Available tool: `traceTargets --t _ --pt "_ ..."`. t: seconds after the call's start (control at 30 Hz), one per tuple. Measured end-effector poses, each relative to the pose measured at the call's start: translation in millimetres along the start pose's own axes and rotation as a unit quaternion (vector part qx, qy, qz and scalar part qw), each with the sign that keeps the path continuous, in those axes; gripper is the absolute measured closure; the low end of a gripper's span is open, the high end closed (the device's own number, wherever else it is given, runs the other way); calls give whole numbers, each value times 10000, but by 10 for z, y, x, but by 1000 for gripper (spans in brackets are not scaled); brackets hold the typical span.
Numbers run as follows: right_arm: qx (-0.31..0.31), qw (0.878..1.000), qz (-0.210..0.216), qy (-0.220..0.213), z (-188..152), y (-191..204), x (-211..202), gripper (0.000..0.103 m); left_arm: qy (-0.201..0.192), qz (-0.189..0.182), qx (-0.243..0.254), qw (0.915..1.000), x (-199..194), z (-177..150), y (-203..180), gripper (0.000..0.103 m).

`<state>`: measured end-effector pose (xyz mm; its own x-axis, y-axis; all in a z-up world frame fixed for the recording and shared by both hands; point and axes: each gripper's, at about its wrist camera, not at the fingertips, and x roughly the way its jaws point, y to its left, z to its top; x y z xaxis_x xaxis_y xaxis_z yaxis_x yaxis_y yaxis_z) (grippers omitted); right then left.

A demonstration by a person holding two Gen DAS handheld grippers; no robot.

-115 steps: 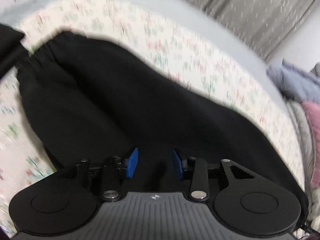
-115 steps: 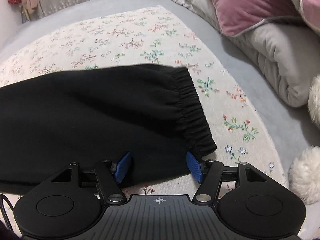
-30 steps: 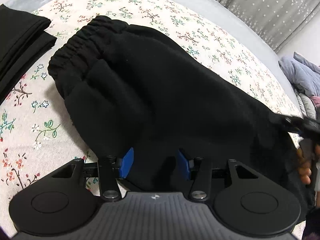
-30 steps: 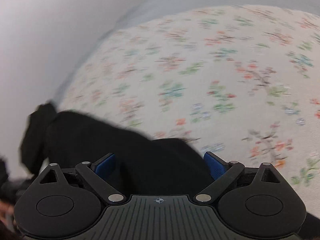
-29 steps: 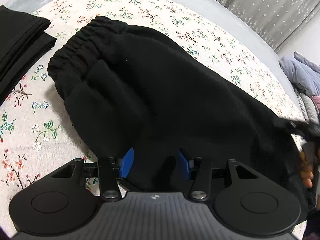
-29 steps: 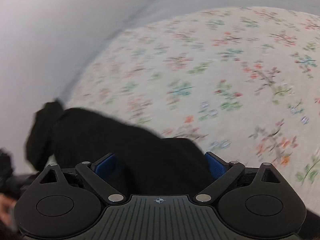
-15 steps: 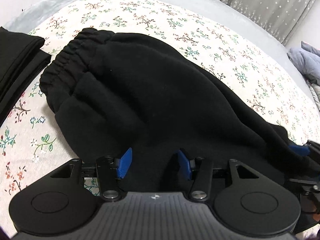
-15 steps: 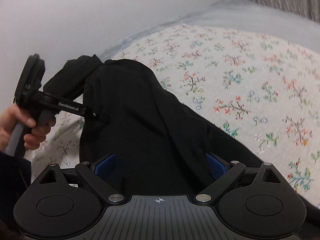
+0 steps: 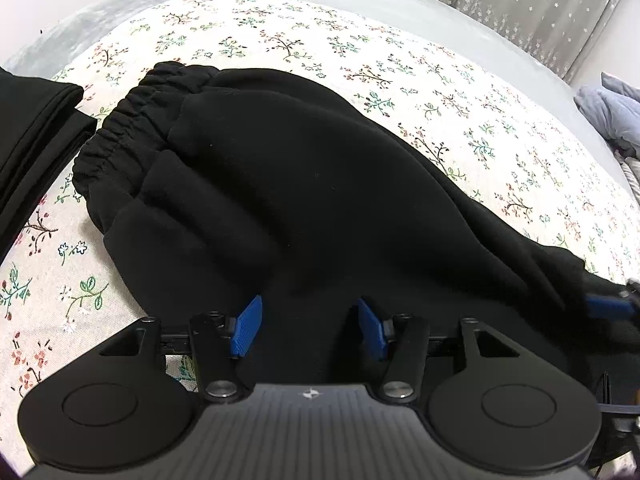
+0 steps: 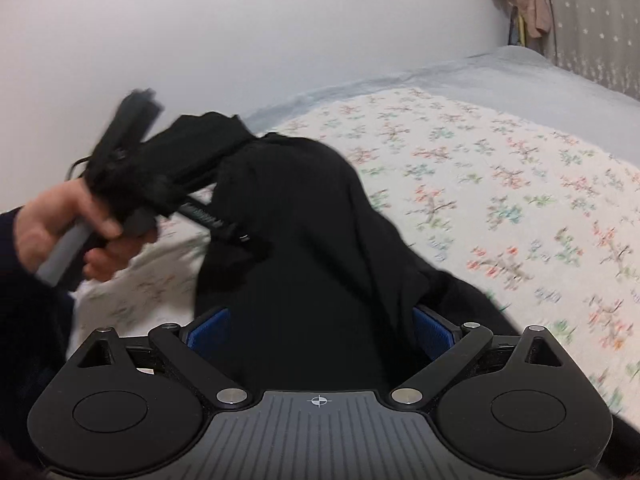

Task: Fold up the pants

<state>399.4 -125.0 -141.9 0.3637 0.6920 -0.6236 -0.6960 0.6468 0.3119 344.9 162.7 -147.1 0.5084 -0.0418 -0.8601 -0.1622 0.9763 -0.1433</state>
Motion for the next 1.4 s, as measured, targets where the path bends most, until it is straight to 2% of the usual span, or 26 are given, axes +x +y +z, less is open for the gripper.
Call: traceTargets --t 0.1,0.23,0.33,0.4,0.43,0.47,0.5,0.53,0.6,0.7,0.77,0.8,0.83,0.87,0.93,0.97,1.03,1.1,1.17,1.23,1.3,1.33,1.4 --pt "390 9991 -63 128 -6 -148 165 4 -21 40 29 10000 -3 -7 -23 54" --pt "1113 9934 -41 -275 115 -386 192 5 -16 23 -7 10000 -5 -10 -23 54" --pt "2268 9732 -144 -361 131 -678 297 5 -15 19 -4 10000 -3 -11 -23 54" --pt "2656 9621 -83 -613 119 -803 319 9 -14 13 -4 10000 -4 -11 -19 54" --pt "2787 9573 -28 -760 121 -848 311 30 -14 2 -19 10000 -5 -12 -12 54" --pt "2962 9510 -46 -883 128 -908 298 46 -15 -9 -28 10000 -9 -12 -6 54" --pt "3143 9443 -170 -962 148 -984 271 76 -16 -16 -38 10000 -15 -9 -2 54" --pt "3323 9372 -306 -1017 171 -1087 250 93 -18 -22 -46 10000 -16 -9 2 54" --pt "3624 9255 -297 -1061 207 -1300 242 93 -23 -21 -42 10000 -19 -9 4 54" --pt "3458 9318 -657 -883 318 -1387 289 95 -6 -39 -97 9999 -28 4 31 55" --pt "3366 9324 -785 -1061 358 -1361 224 95 -4 -28 -237 9997 -35 10 85 58" --pt "3341 9314 -802 -1202 358 -1358 179 95 -9 -10 -296 9996 -38 13 113 64" --pt "3295 9318 -859 -1260 353 -1379 173 95 17 129 -299 9995 -36 15 135 67" --pt "3231 9342 -983 -1147 334 -1404 237 96 22 126 -333 9994 -31 16 151 67" --pt "3151 9386 -1270 -601 280 -1478 488 96 23 108 -299 9995 -38 16 152 67" --pt "3077 9404 -1327 -576 244 -1479 552 97 28 82 -311 9995 -45 19 162 67" --pt "3263 9341 -1287 -668 231 -1503 509 98 18 -132 -567 9983 -73 39 255 67" --pt "3408 9278 -1325 -740 233 -1494 416 97 -43 -510 -1097 9927 -133 66 466 67" --pt "3191 9290 -1651 -887 260 -1352 286 84 -298 -695 -1570 9847 -266 99 729 67" --pt "2766 9242 -2389 -1104 295 -1133 93 66 -686 -649 -1910 9770 -425 119 987 67" --pt "2446 9186 -2833 -1266 309 -935 -88 55 -915 -745 -2292 9662 -539 120 1260 65" --pt "2376 9204 -2807 -1326 320 -870 -120 52 -944 -711 -2495 9611 -572 111 1387 61" --pt "2237 9345 -2488 -1212 327 -656 -176 41 -975 -483 -2771 9547 -605 85 1579 61"
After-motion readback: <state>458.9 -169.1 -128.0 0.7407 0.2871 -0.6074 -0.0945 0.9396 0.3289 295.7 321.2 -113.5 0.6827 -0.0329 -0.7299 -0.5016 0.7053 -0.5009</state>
